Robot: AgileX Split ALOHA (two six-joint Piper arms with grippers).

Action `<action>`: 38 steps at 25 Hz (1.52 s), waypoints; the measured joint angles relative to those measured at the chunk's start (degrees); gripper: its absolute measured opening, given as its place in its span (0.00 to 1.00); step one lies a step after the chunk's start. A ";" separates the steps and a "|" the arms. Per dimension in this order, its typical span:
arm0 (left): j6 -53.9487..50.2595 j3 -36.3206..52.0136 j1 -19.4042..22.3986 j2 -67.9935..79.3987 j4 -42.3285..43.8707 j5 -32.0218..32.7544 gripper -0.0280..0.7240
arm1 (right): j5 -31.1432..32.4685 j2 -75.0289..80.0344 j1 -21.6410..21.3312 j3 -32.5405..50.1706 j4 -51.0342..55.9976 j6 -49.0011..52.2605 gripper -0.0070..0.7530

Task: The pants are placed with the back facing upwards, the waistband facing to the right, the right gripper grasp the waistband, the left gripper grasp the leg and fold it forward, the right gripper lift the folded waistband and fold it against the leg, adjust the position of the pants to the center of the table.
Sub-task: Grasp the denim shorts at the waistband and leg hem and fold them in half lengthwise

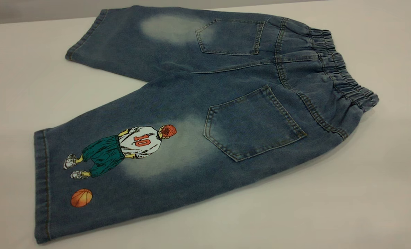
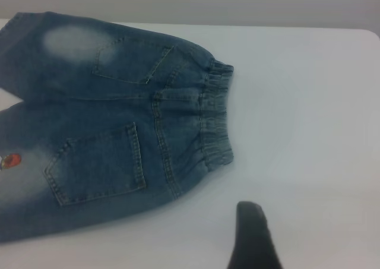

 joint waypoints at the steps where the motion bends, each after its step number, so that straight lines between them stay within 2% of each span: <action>1: 0.00 0.00 0.00 0.00 0.00 0.00 0.45 | 0.00 0.00 0.00 0.00 0.00 0.00 0.55; 15: 0.00 0.00 0.00 0.00 0.00 0.00 0.45 | -0.05 0.00 0.00 0.00 2.71 0.00 0.55; 22: 0.00 -0.07 0.00 0.76 0.60 -0.10 0.45 | -1.56 0.00 0.00 -0.11 8.29 -0.06 0.55; 25: 0.55 -1.61 0.00 4.07 1.72 -2.40 0.45 | -2.40 0.87 0.00 -0.49 11.20 -0.06 0.55; 33: 8.82 -8.87 0.00 24.42 -0.33 -10.03 0.45 | -9.69 16.87 0.00 -0.49 16.00 -0.24 0.55; 38: 15.99 -10.34 0.00 39.56 -5.36 -14.12 0.45 | -18.44 30.15 0.00 -0.49 19.41 -4.38 0.55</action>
